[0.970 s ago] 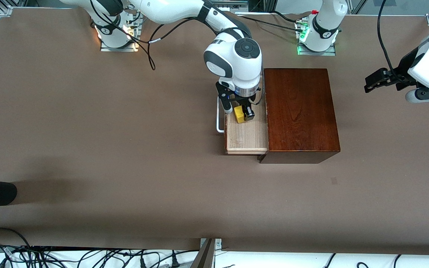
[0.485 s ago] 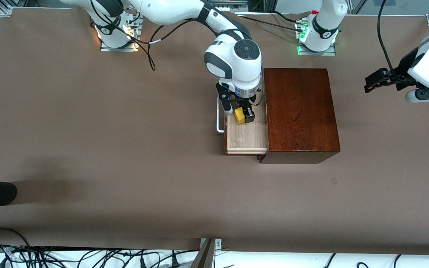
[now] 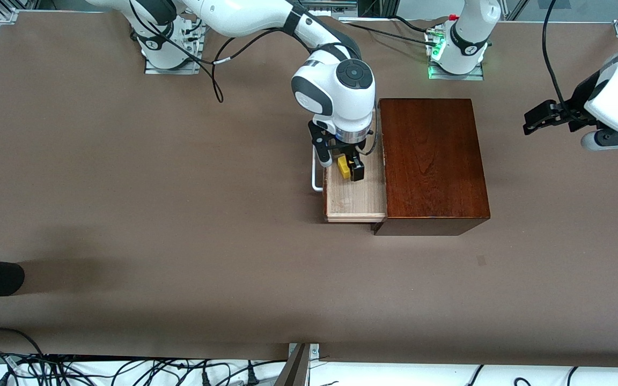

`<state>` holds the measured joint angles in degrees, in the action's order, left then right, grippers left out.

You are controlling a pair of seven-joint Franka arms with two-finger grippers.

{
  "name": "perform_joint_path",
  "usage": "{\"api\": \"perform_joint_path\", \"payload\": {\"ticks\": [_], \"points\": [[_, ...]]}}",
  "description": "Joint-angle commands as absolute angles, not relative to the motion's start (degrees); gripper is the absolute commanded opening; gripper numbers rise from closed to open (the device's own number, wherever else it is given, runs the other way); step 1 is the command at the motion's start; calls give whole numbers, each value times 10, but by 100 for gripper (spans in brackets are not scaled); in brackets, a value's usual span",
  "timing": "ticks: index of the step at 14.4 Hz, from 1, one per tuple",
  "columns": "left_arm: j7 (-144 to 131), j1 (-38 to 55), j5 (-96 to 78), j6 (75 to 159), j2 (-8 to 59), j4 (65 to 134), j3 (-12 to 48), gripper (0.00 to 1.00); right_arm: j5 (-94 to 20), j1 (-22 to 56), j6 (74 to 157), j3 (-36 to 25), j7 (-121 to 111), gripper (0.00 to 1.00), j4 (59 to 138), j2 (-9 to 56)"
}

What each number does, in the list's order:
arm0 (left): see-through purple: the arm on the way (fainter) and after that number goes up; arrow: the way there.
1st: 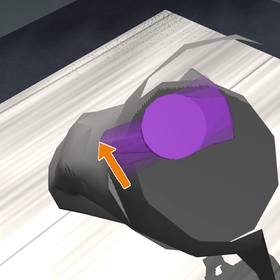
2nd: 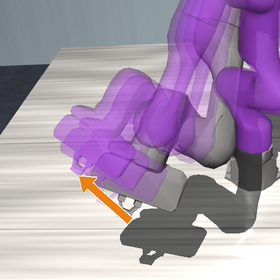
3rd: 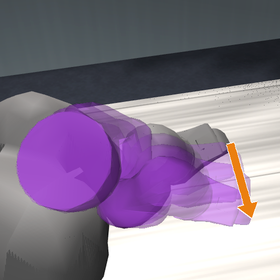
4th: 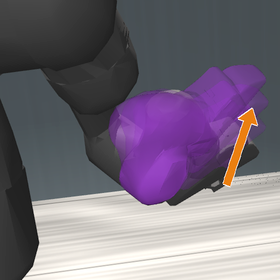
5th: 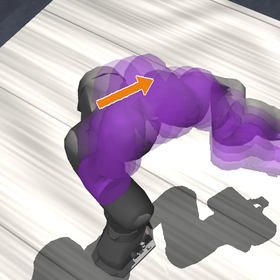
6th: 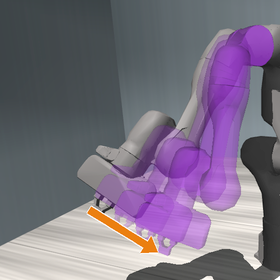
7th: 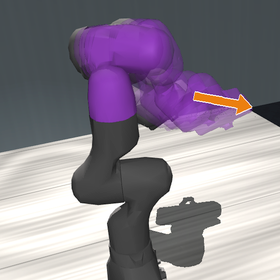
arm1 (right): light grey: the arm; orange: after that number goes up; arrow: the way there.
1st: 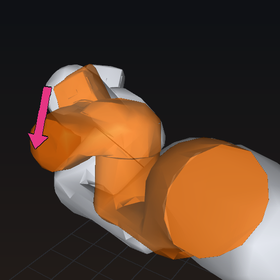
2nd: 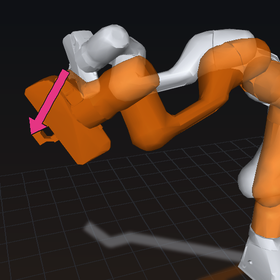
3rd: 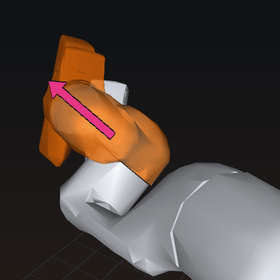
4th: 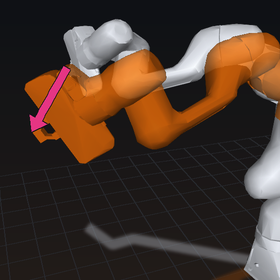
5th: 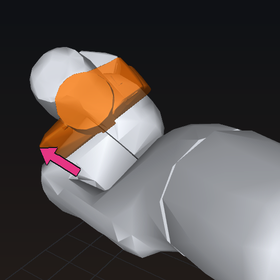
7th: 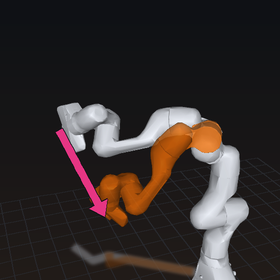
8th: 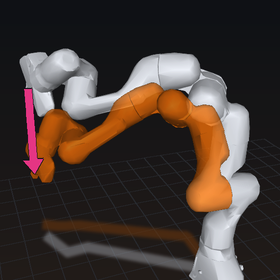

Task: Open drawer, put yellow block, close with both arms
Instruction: 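Release the cube into the drawer and raise the right gripper, then move the left gripper to the drawer front while the right gripper retreats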

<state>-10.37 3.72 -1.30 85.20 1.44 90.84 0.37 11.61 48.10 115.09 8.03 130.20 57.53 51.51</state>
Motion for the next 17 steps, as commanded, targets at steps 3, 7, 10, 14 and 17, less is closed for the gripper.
{"api": "perform_joint_path", "payload": {"ticks": [3, 7, 10, 14, 17], "points": [[-89, 36, 0, 846, 26, 889, 11, 100, 119, 471, 1041, 101, 1258, 100, 516, 468], [-83, 33, -5, 841, 25, 889, 11, 100, 97, 454, 967, 102, 1125, 100, 519, 394], [-107, 46, -7, 836, 24, 882, 25, 100, 91, 444, 919, 71, 939, 100, 591, 314], [-200, 51, -12, 802, 34, 847, 90, 100, 90, 433, 924, -7, 704, 100, 713, 214], [-291, 54, -17, 803, 40, 847, 149, 100, 63, 433, 921, -77, 560, 100, 729, 202]]}}
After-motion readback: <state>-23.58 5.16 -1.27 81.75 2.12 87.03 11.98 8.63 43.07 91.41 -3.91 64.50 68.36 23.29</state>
